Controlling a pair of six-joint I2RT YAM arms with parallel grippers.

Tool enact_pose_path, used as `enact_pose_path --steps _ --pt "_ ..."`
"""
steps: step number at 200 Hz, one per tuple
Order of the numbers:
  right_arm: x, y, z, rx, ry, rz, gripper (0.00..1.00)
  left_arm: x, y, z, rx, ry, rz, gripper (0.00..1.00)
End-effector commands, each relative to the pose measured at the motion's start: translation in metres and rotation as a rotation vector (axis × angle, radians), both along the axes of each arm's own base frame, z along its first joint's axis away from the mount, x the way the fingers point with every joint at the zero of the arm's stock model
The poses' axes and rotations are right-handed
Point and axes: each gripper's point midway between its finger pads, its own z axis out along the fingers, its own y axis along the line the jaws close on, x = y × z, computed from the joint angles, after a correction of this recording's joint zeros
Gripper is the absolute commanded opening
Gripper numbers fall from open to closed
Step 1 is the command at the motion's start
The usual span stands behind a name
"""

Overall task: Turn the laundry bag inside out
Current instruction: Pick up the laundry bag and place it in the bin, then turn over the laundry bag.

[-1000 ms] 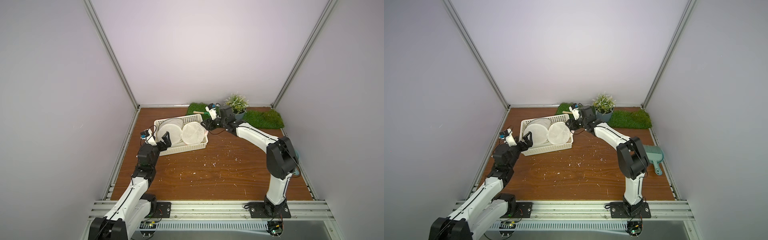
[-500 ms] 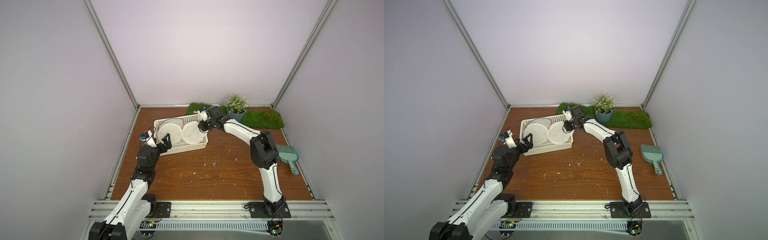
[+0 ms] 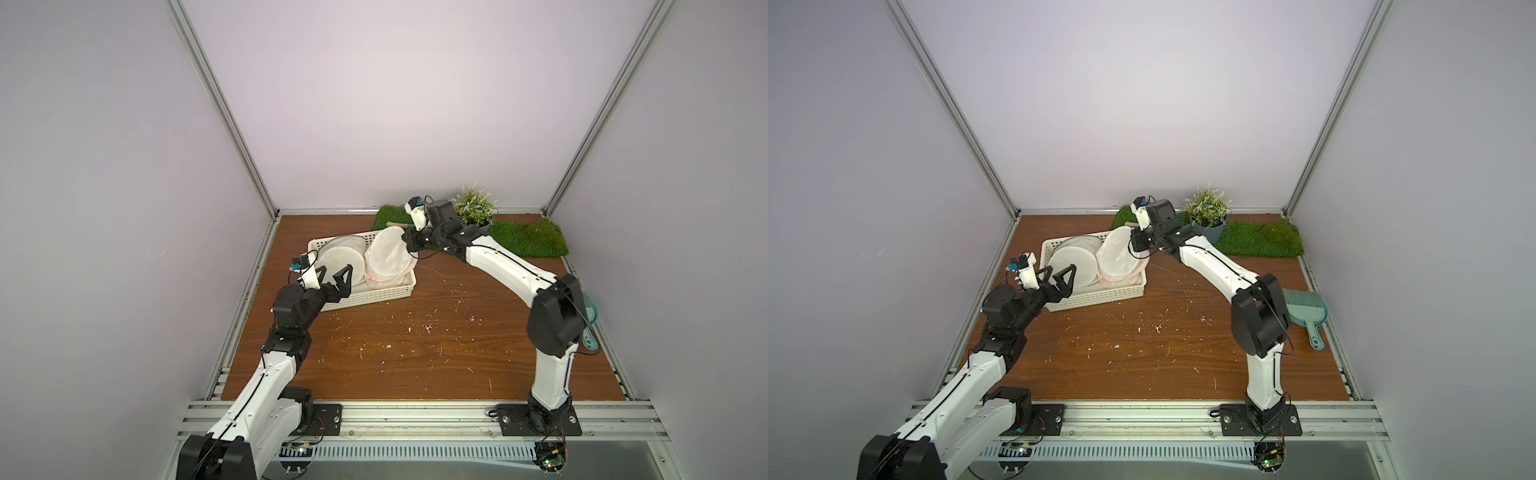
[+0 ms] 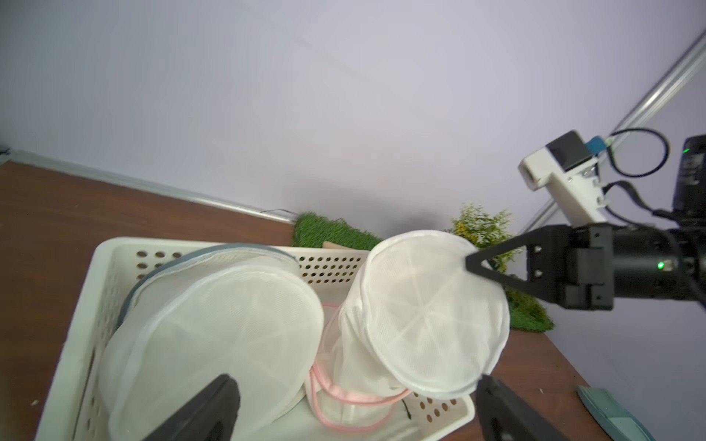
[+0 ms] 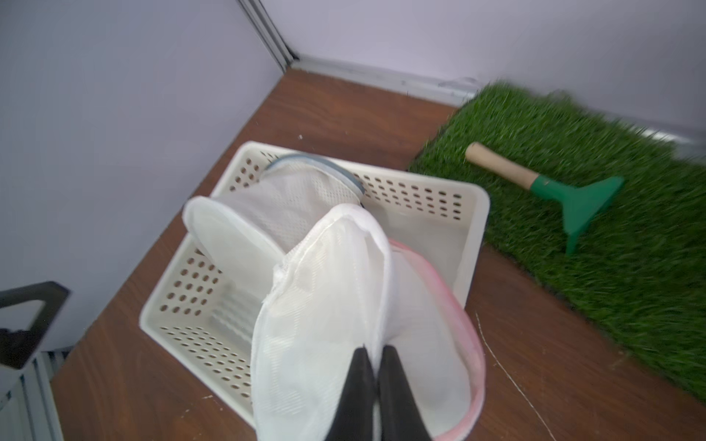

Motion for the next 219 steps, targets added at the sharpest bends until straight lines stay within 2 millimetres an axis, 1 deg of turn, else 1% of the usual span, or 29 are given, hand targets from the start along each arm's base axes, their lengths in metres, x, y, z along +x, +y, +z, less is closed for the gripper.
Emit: enact_pose_path --steps 1,23,31,43,61,76,83,101,116,130,148,158,175,202,219 --pt "-0.015 -0.039 0.110 0.128 -0.212 -0.149 0.00 -0.013 -0.034 0.055 0.119 -0.230 -0.175 1.00" --pt "-0.042 -0.070 0.151 0.174 -0.294 -0.204 0.00 -0.020 -0.057 0.080 0.219 -0.338 -0.281 1.00" --pt "-0.052 -0.079 0.164 0.194 -0.316 -0.213 0.00 -0.027 -0.066 0.091 0.246 -0.397 -0.326 1.00" --pt "-0.068 -0.094 0.178 0.218 -0.340 -0.231 0.00 -0.037 -0.079 0.106 0.291 -0.496 -0.368 1.00" --pt "-0.087 -0.115 0.188 0.228 -0.346 -0.273 0.00 -0.052 -0.101 0.128 0.361 -0.635 -0.407 1.00" --pt "-0.099 -0.133 0.187 0.231 -0.324 -0.327 0.00 -0.062 -0.122 0.139 0.408 -0.712 -0.438 0.99" --pt "-0.103 -0.142 0.183 0.228 -0.305 -0.358 0.00 -0.066 -0.134 0.142 0.436 -0.743 -0.449 0.99" --pt "-0.114 -0.158 0.170 0.227 -0.244 -0.418 0.00 -0.072 -0.167 0.138 0.533 -0.782 -0.475 0.99" --pt "-0.122 -0.166 0.157 0.230 -0.194 -0.447 0.00 -0.076 -0.195 0.128 0.624 -0.810 -0.490 1.00" --pt "-0.128 -0.174 0.143 0.227 -0.161 -0.478 0.00 -0.080 -0.215 0.119 0.682 -0.841 -0.490 0.99" --pt "-0.131 -0.180 0.118 0.218 -0.113 -0.511 0.00 -0.084 -0.238 0.107 0.726 -0.892 -0.515 0.94" --pt "-0.132 -0.177 0.104 0.226 -0.072 -0.507 0.00 -0.083 -0.247 0.103 0.737 -0.910 -0.524 0.92" --pt "-0.132 -0.169 0.086 0.250 -0.011 -0.486 0.00 -0.083 -0.260 0.090 0.765 -0.931 -0.574 0.89" --pt "-0.133 -0.148 0.070 0.334 0.073 -0.429 0.00 -0.077 -0.273 0.069 0.807 -0.909 -0.630 0.87" --pt "-0.133 -0.137 0.061 0.376 0.118 -0.402 0.00 -0.070 -0.277 0.057 0.842 -0.889 -0.632 0.83"
